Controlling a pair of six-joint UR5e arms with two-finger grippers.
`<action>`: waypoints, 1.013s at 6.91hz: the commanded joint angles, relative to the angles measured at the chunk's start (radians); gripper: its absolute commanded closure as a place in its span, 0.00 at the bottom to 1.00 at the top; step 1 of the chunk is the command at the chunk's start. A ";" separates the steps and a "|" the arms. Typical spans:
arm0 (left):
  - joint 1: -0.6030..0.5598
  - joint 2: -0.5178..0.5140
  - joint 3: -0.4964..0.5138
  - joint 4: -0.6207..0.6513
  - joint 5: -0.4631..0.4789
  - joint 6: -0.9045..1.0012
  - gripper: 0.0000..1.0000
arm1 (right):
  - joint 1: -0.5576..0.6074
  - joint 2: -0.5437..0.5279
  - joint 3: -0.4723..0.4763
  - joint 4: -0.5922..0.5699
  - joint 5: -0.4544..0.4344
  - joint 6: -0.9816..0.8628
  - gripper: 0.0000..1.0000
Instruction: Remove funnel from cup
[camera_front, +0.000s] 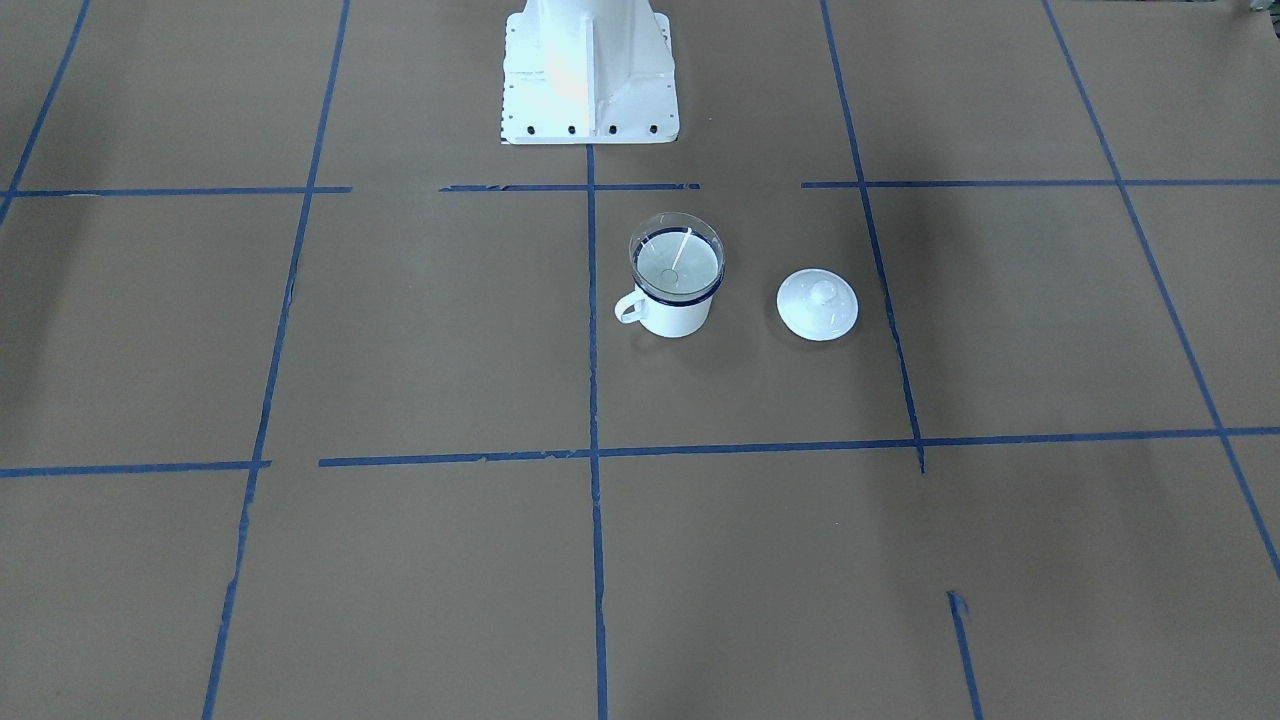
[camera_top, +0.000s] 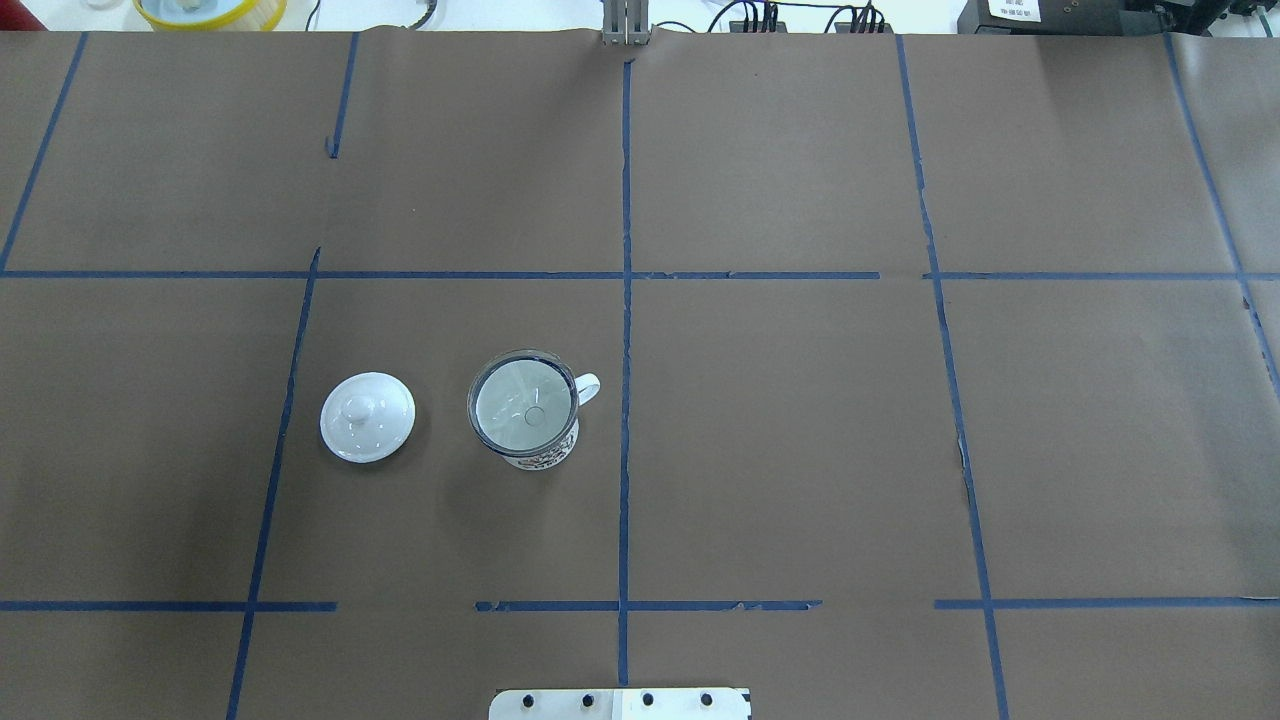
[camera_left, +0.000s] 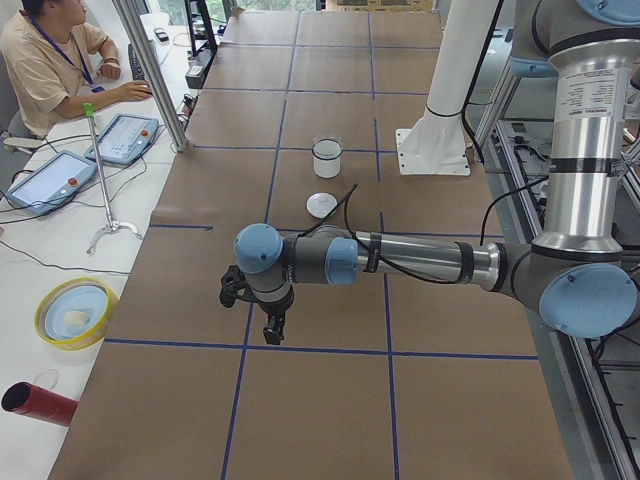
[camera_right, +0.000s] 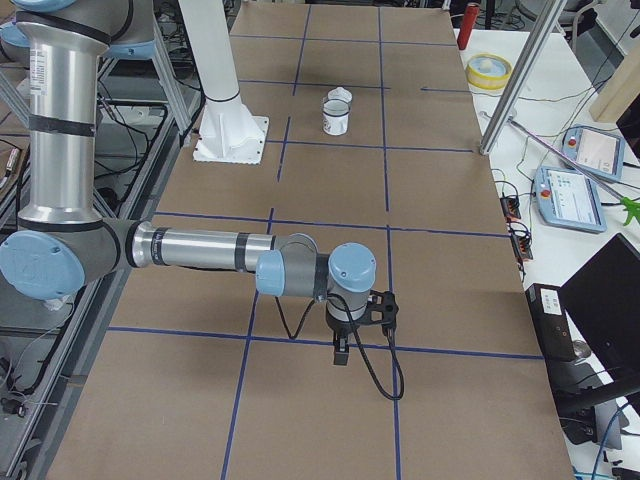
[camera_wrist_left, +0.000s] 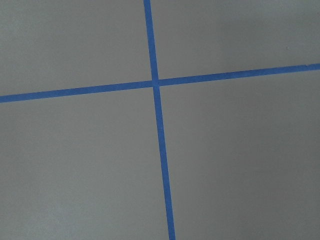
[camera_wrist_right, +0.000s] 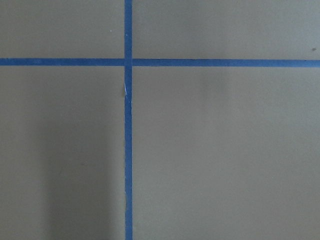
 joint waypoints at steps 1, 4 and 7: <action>0.000 -0.002 0.004 0.001 0.000 -0.001 0.00 | 0.000 0.000 0.000 0.000 0.000 0.000 0.00; 0.008 -0.053 -0.005 -0.017 0.000 -0.007 0.00 | 0.000 0.000 0.000 0.000 0.000 0.000 0.00; 0.008 -0.302 -0.002 -0.029 0.002 -0.002 0.00 | 0.000 0.000 -0.002 0.000 0.000 0.000 0.00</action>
